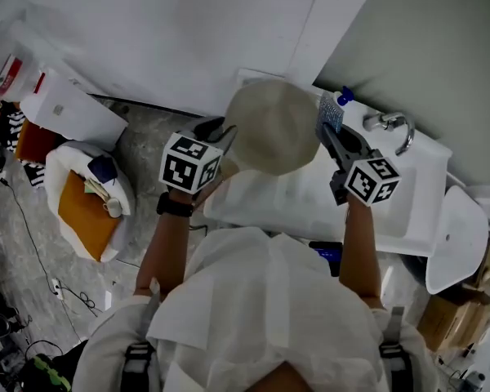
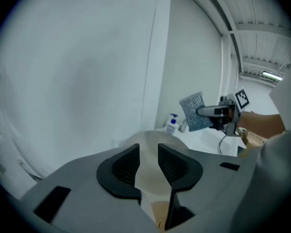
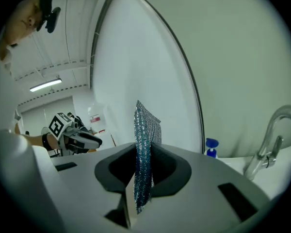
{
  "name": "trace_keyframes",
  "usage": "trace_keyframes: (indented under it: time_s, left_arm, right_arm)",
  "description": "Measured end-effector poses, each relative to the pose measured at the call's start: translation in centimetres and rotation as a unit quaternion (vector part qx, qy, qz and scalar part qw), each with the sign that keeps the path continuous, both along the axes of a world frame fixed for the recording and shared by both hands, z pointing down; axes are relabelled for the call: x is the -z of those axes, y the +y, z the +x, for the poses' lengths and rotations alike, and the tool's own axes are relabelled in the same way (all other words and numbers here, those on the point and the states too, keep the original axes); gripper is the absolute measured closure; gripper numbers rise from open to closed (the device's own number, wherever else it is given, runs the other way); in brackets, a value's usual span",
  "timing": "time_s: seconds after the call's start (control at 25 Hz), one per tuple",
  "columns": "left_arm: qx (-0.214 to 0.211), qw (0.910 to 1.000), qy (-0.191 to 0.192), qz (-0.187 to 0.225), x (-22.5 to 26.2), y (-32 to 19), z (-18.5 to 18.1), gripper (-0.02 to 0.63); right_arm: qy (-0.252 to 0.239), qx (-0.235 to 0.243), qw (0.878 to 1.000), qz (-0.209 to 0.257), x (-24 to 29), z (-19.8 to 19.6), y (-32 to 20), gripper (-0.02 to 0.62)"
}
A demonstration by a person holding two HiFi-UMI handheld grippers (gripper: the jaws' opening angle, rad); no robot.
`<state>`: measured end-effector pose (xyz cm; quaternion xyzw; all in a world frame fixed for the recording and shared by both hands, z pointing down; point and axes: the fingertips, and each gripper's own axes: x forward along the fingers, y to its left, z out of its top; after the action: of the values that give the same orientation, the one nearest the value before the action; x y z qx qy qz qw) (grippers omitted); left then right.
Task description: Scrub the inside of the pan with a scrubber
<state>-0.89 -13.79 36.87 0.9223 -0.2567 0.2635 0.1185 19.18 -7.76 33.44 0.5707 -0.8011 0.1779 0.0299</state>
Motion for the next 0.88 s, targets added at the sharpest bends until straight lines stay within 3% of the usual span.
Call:
trace_keyframes:
  time_s: [0.16,0.28,0.4,0.52,0.88]
  left_arm:
    - [0.055,0.9914,0.07,0.096,5.2,-2.3,-0.7,0.535]
    - [0.092,0.9718,0.129,0.175,8.9,-2.7,-1.7,0.576]
    - [0.099,0.9542,0.173,0.223,11.5,-2.1,-2.5,0.584]
    - [0.092,0.9471,0.187,0.244,12.7,-1.2,-2.9,0.586]
    - [0.092,0.9434,0.191,0.255,14.1,0.0,-3.9,0.586]
  right_arm:
    - [0.009,-0.037,0.997,0.063,3.3,1.9,2.3,0.548]
    - [0.024,-0.056,0.993,0.104,5.3,2.7,3.8,0.548]
    - [0.045,-0.066,0.988,0.13,6.8,3.1,5.1,0.548]
    - [0.058,-0.078,0.985,0.143,7.8,3.4,5.9,0.548]
    - [0.082,-0.086,0.98,0.163,10.0,3.7,6.9,0.548]
